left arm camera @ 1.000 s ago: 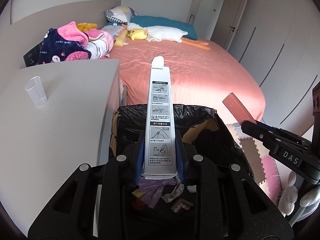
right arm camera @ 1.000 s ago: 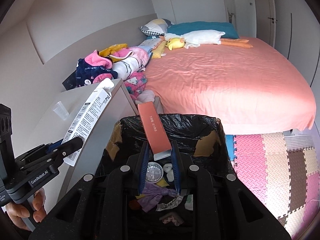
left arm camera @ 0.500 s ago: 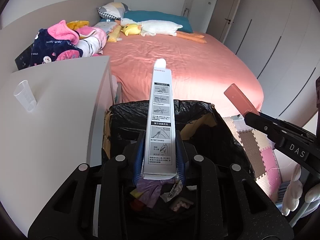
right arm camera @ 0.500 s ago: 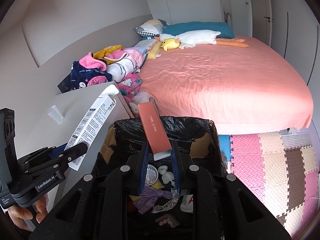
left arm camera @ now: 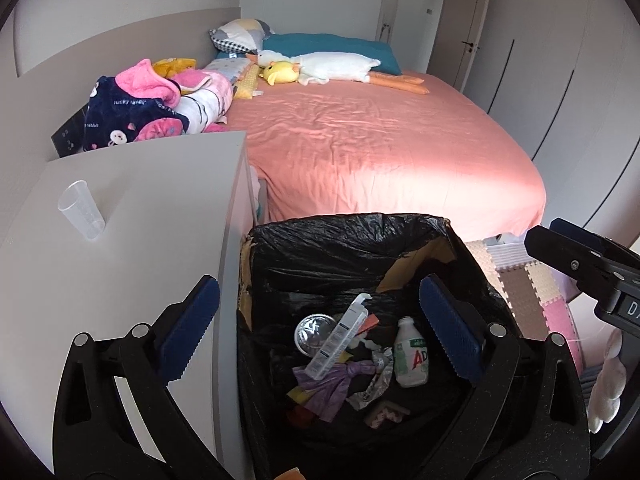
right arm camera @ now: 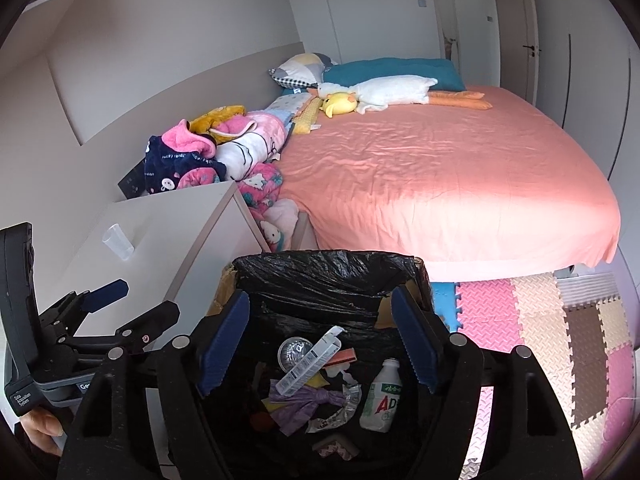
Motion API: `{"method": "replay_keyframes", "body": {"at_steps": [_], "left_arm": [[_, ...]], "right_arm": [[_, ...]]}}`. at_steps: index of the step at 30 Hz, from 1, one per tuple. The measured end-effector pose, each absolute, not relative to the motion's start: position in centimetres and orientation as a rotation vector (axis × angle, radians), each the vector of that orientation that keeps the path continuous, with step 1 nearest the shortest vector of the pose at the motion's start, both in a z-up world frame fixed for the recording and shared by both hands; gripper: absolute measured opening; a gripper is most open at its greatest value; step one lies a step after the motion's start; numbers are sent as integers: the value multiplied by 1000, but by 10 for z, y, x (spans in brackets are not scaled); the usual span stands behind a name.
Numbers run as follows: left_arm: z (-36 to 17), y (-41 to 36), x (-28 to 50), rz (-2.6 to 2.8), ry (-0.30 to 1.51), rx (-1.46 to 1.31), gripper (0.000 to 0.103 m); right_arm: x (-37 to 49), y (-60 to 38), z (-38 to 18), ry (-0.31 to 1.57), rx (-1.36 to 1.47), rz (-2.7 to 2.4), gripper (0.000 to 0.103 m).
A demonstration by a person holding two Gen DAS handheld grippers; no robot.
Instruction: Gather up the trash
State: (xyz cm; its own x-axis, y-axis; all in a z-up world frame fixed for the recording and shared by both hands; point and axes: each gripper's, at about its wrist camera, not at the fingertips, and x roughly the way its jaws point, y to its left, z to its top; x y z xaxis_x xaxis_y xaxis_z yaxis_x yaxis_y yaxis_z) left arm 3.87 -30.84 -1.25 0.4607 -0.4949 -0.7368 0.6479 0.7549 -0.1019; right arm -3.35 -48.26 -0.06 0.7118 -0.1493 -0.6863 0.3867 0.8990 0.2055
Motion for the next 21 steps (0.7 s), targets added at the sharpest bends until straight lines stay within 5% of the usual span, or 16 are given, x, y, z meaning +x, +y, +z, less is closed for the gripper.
{"method": "replay_keyframes", "body": {"at_steps": [21], "left_arm": [[-6,-305,33,-711,792,194,96]], "right_arm": [[-33,-474,0,727,330,-291,74]]}}
